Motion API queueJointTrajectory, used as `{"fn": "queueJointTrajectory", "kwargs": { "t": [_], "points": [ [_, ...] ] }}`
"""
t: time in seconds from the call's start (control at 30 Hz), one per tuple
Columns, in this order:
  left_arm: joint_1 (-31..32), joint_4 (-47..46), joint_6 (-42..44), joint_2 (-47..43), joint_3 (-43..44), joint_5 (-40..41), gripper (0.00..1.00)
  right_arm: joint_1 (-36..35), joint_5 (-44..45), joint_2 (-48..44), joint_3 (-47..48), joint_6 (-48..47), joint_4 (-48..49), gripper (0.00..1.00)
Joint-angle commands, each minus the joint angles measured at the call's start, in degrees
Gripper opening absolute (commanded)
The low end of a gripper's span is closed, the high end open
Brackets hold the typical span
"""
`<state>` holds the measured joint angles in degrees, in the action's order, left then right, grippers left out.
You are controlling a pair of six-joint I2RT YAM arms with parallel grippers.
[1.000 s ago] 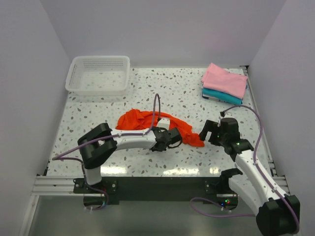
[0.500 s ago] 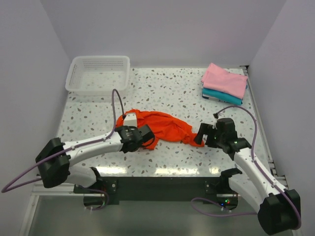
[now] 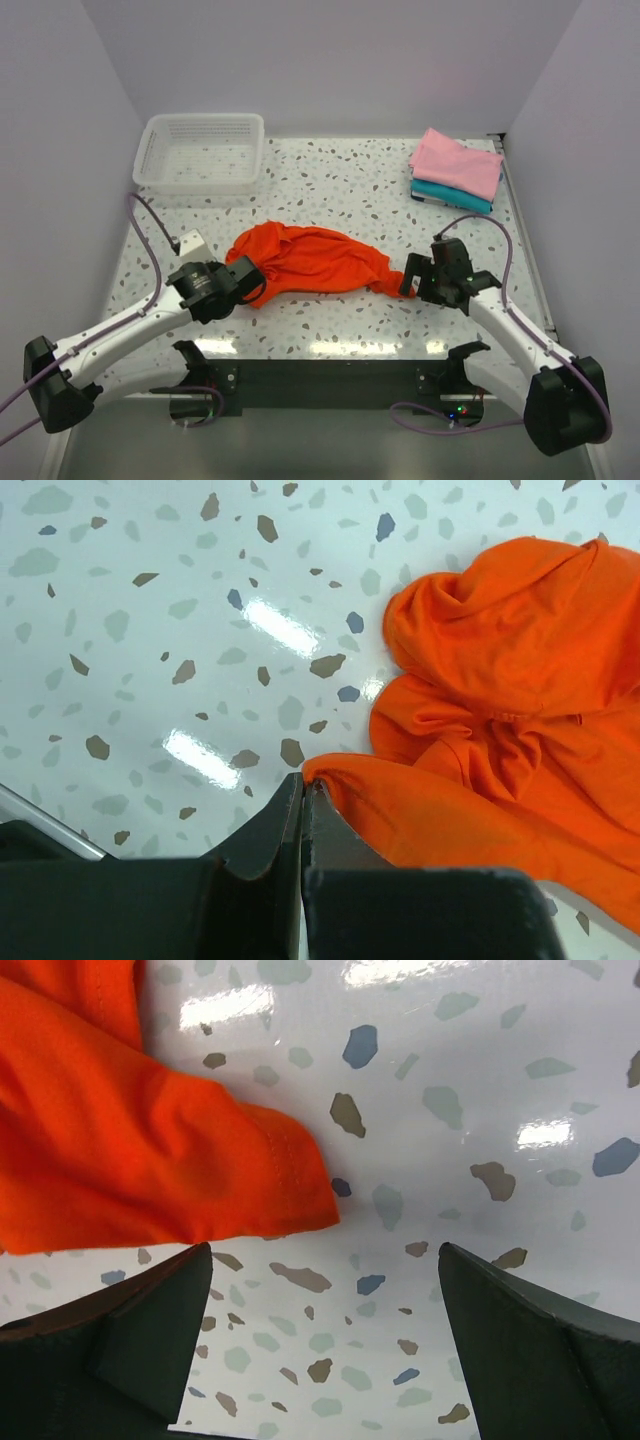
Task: Fold and stack the t-shirts
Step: Flatten the tshirt out
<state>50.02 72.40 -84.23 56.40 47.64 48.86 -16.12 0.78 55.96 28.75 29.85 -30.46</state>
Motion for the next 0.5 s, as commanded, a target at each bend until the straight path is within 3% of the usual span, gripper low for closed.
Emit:
{"fn": "queueJointTrajectory", "kwargs": {
  "t": [0.0,0.47],
  "points": [
    [-0.6,2.2,-4.6,-1.6,-0.4,5.5,0.00,-0.3,4.6,1.2,2.7,2.5,-0.1,0.98],
    [-5.9,-0.6,-2.3,0.6,0.2,7.8,0.00,-2.9,4.1,6.0,3.5,4.7,2.6,0.85]
  ]
}}
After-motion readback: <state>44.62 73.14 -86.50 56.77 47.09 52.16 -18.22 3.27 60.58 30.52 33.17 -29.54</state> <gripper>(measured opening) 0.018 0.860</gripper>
